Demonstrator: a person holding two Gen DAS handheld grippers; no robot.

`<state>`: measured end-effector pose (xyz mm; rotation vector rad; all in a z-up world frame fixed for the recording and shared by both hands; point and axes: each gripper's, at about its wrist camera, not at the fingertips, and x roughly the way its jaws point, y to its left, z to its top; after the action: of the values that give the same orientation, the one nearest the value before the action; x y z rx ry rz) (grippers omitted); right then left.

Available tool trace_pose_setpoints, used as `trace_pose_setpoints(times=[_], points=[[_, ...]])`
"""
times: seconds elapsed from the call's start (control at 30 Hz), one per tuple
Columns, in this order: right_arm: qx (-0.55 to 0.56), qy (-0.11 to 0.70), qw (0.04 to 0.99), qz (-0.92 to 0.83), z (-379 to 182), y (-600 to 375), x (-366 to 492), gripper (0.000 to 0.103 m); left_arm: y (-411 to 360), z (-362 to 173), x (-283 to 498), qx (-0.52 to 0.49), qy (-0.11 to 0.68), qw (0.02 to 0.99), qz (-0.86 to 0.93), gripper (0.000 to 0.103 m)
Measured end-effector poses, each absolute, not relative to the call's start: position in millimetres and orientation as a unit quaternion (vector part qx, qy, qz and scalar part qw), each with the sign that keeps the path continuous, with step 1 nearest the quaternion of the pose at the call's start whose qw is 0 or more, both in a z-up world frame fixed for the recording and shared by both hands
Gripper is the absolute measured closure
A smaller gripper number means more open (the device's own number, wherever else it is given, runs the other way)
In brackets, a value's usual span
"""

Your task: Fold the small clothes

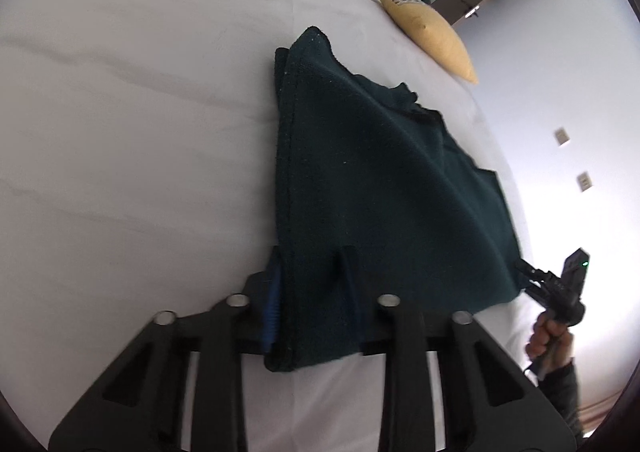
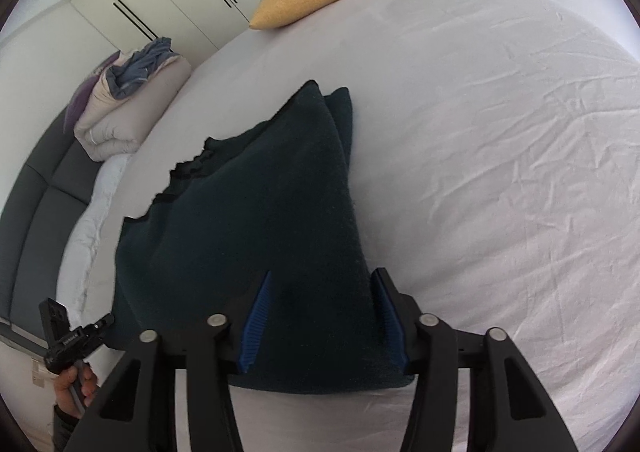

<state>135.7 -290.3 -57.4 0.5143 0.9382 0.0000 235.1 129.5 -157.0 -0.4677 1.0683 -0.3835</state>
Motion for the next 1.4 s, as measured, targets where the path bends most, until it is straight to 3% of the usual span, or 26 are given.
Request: trace_pose_setpoints(times=[0.07,0.13,0.27,0.8,0.97,1.2,1.3,1.37,1.4], points=[[0.213,0.46,0.862,-0.013,-59.8,-286.2,138.2,0.077,129.3,-155.9,232.9,-0.215,0.498,0.822,-0.177,0.092],[0.201,0.462,0.864,-0.014,-59.7,-285.2,138.1,0.086,128.7,-153.9,228.7,-0.205,0.492,0.828,-0.175,0.093],[0.201,0.453,0.868,-0.021,-55.6,-285.4,133.1,0.09,132.2,-152.2,218.8,-0.204,0.485,0.833,-0.171,0.094],[0.268,0.423,0.865,-0.026,-72.4,-303.3,122.6,0.09,148.1,-172.1,196.3,-0.225,0.48,0.832,-0.16,0.096],[0.276,0.395,0.875,-0.04,-60.1,-299.5,111.1,0.096,146.3,-171.6,201.8,-0.237,0.484,0.828,-0.156,0.095],[0.306,0.404,0.861,-0.042,-73.7,-311.3,100.5,0.095,148.8,-174.3,204.2,-0.249,0.483,0.824,-0.159,0.093],[0.276,0.426,0.861,-0.025,-64.2,-302.4,102.4,0.088,149.6,-176.1,205.7,-0.254,0.484,0.822,-0.16,0.092],[0.279,0.421,0.863,-0.015,-57.5,-300.1,104.1,0.07,148.3,-175.6,206.4,-0.253,0.484,0.822,-0.159,0.092],[0.274,0.411,0.869,-0.009,-51.4,-298.3,106.6,0.07,148.1,-175.5,206.6,-0.254,0.485,0.822,-0.158,0.092]])
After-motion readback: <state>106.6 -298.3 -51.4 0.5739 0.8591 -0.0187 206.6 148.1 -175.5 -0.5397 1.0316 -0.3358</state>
